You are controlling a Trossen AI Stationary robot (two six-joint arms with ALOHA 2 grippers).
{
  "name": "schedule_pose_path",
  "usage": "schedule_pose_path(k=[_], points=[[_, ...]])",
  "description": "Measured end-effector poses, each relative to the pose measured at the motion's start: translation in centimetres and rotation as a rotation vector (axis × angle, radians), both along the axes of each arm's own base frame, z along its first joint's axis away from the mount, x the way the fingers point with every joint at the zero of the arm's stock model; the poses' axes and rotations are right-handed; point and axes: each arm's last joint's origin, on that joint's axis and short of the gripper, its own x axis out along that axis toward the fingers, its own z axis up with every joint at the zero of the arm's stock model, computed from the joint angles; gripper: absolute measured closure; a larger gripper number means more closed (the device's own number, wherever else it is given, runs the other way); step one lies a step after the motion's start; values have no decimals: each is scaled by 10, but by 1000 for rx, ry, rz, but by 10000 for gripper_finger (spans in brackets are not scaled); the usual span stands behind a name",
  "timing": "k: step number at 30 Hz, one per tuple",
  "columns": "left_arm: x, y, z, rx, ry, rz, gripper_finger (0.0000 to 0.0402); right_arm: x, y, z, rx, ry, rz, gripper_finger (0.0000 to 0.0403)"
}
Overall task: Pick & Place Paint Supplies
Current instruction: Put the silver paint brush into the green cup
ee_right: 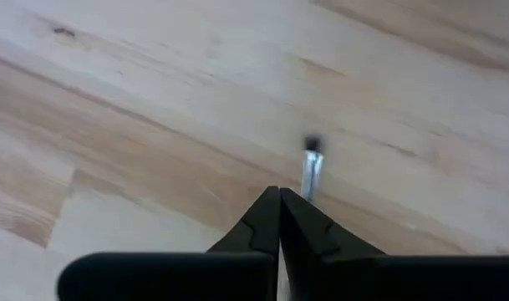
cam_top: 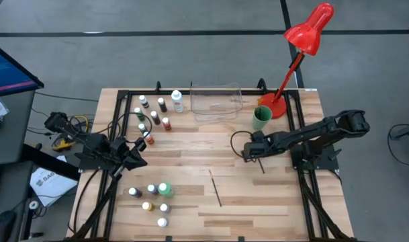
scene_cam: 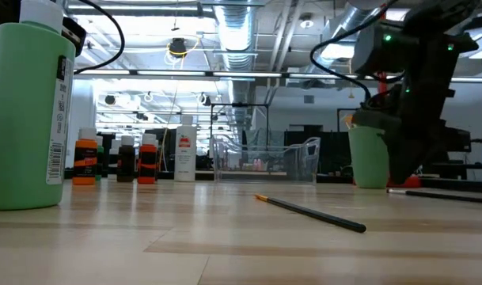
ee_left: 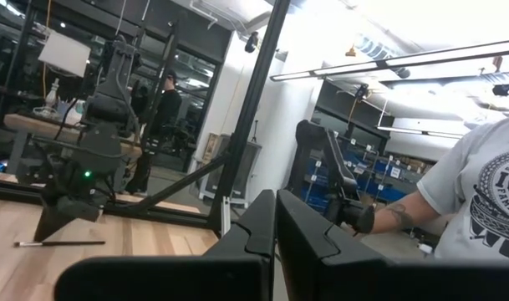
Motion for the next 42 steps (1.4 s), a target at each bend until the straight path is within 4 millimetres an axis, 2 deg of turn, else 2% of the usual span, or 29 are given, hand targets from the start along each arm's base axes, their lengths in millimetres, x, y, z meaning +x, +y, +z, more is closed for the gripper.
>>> schedule_pose_path(k=[5,12,15,18,22,31,42], points=[[0,0,0,0,0,0,400,-4,1,10,21,-44,-37,377],[0,0,0,0,0,0,400,-1,-12,17,100,-110,-27,275],[0,0,0,0,0,0,400,6,-14,13,92,-122,-4,233],[0,0,0,0,0,0,400,11,-16,3,85,-99,8,209],[0,0,0,0,0,0,400,26,-15,-6,93,-89,66,204],[0,0,0,0,0,0,400,76,-13,0,42,-68,242,228],[0,0,0,0,0,0,400,101,6,-19,43,17,327,225]])
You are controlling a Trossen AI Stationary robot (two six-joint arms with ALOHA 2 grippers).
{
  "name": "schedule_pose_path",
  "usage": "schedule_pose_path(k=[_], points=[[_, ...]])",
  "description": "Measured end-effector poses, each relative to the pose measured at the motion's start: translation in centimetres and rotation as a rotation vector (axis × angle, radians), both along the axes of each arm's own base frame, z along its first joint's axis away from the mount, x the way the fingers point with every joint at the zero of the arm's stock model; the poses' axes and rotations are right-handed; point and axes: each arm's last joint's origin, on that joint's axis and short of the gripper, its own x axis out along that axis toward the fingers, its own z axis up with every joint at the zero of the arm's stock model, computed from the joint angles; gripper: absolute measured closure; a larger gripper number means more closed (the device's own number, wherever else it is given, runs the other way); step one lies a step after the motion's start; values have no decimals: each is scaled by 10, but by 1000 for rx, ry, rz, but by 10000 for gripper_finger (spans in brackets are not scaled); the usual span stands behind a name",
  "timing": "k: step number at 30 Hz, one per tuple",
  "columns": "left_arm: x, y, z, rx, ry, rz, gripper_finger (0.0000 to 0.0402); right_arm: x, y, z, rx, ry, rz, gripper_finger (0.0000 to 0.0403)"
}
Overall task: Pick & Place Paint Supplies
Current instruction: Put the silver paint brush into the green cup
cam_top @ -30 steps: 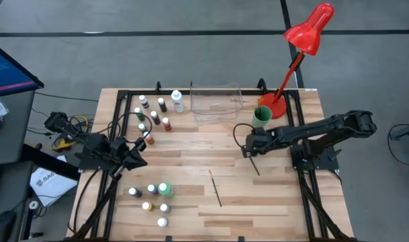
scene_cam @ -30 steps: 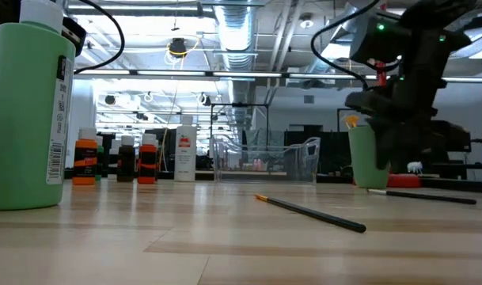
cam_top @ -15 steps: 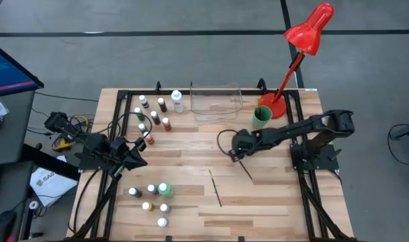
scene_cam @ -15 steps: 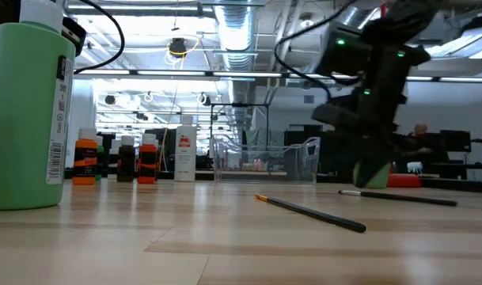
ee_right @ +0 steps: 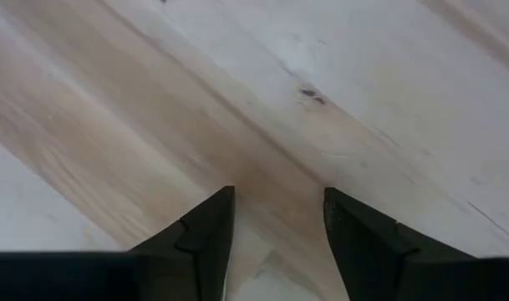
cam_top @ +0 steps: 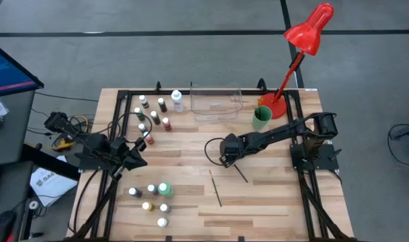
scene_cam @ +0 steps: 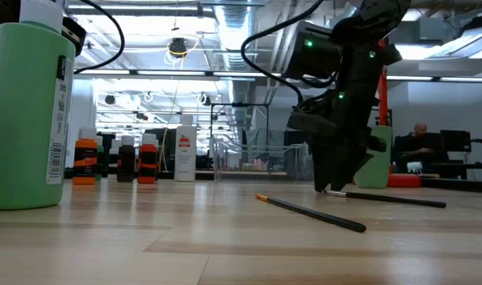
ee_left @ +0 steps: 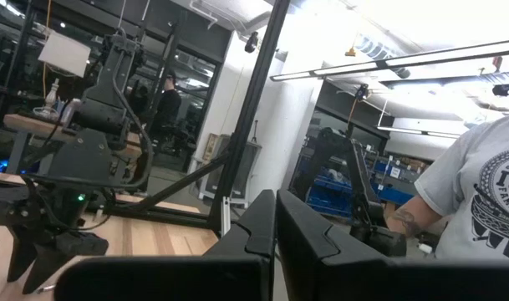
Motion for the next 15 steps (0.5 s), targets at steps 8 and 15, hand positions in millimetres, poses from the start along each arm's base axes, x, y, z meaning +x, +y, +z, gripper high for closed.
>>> schedule_pose_path(k=[8,15], points=[[0,0,0,0,0,0,400,10,-2,16,53,-59,8,221],[0,0,0,0,0,0,400,13,2,21,46,-60,22,231]])
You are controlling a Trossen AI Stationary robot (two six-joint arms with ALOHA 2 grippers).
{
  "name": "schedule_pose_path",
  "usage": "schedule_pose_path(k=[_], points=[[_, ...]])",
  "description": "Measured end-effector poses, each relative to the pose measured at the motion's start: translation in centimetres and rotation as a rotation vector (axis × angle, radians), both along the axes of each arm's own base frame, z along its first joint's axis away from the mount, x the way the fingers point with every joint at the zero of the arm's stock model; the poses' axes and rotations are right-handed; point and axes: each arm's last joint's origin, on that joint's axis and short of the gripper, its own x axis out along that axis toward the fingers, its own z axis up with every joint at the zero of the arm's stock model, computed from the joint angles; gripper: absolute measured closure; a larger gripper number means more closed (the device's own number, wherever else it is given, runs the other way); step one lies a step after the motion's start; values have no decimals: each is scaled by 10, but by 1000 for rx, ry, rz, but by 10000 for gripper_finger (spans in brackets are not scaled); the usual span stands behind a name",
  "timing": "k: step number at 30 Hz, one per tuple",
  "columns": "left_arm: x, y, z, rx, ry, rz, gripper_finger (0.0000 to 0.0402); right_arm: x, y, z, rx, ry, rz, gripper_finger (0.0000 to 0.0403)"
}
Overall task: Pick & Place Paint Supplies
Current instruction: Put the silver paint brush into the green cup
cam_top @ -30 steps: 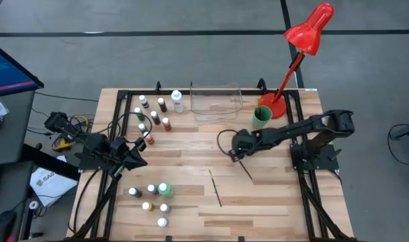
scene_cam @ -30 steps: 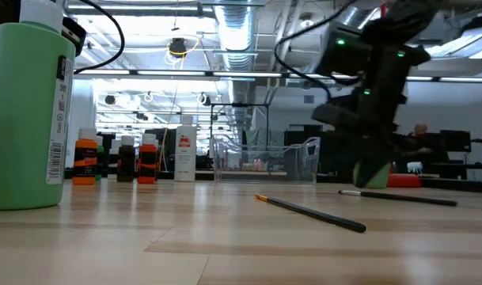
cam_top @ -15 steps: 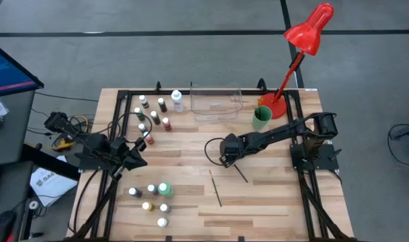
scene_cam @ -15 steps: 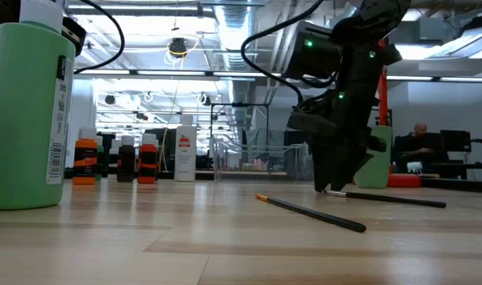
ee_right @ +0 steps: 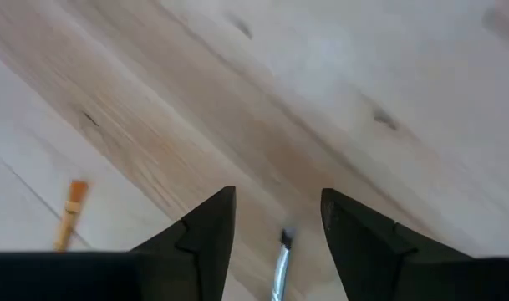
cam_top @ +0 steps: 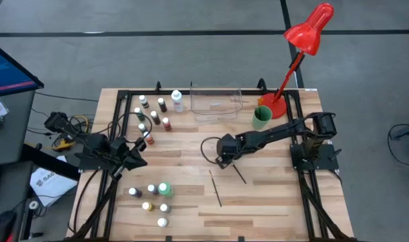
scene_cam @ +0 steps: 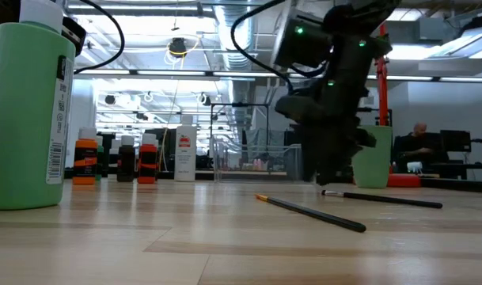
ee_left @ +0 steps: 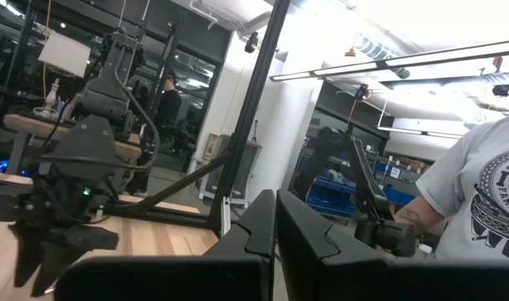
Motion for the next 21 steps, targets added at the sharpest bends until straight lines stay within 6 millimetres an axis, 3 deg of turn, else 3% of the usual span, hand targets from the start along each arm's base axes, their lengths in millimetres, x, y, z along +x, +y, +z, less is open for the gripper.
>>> schedule_pose_path(k=[13,16,21], points=[[0,0,0,1,1,0,400,-1,18,-25,-45,94,16,253],[0,0,0,1,2,0,400,-2,18,-25,-37,108,-12,281],[0,0,0,1,1,0,400,-5,17,-24,-34,131,-20,365]])
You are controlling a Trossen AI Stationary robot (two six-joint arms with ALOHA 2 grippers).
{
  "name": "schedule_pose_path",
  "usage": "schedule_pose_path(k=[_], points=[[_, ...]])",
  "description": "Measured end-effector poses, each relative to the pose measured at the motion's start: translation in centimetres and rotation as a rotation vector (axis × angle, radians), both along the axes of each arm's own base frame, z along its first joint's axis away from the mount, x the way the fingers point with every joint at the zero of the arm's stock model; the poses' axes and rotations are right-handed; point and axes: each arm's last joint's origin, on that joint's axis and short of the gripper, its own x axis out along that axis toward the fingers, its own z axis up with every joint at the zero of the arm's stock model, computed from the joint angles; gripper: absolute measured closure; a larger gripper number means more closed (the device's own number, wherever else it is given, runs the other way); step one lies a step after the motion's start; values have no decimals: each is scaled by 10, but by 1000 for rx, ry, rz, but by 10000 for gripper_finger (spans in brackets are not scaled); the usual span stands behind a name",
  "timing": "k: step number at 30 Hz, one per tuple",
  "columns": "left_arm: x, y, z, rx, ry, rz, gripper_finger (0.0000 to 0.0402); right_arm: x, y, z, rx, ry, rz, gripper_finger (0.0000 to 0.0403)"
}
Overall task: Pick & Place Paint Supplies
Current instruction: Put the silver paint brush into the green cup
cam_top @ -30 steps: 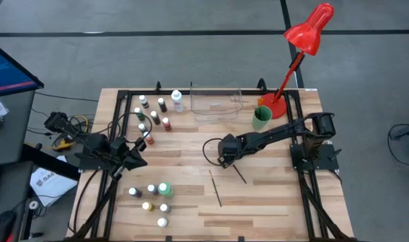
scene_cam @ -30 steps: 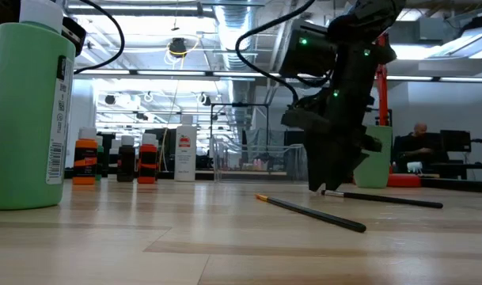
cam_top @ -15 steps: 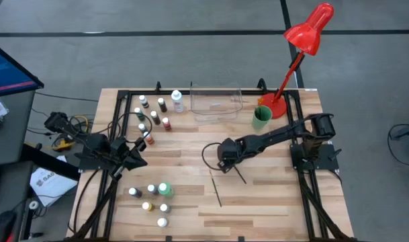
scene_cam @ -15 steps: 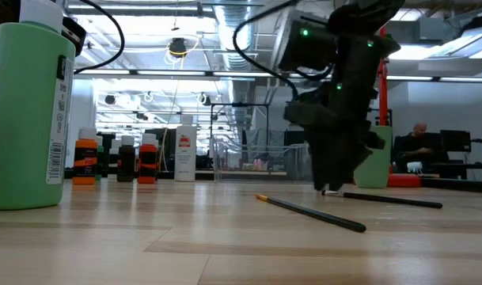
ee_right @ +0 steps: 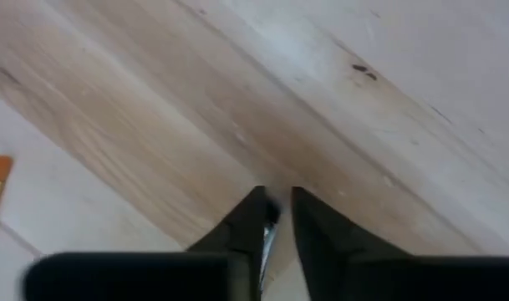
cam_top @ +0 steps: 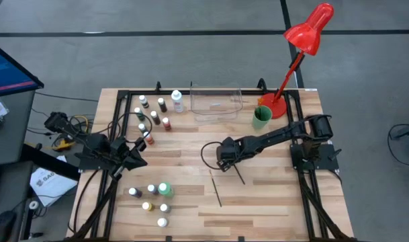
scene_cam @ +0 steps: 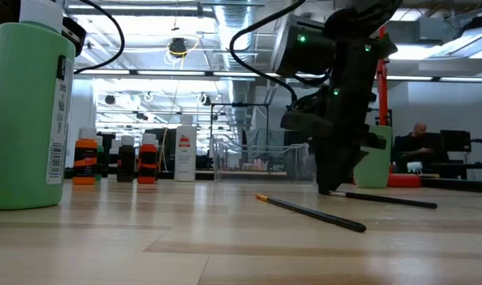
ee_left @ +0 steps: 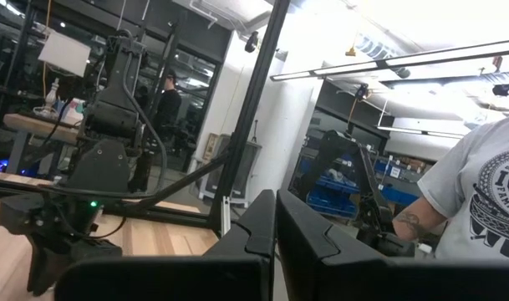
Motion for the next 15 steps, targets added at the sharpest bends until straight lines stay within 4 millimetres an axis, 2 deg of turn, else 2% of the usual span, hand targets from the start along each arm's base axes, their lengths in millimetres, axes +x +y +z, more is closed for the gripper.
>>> schedule_pose_path(k=[2,8,12,15], points=[[0,0,0,0,0,0,400,0,0,0,1,4,-2,391],[0,0,0,0,0,0,400,1,-1,2,15,3,-1,400],[0,0,0,0,0,0,400,2,-4,16,25,-34,6,402],[0,0,0,0,0,0,400,0,-5,36,-5,-114,-1,402]])
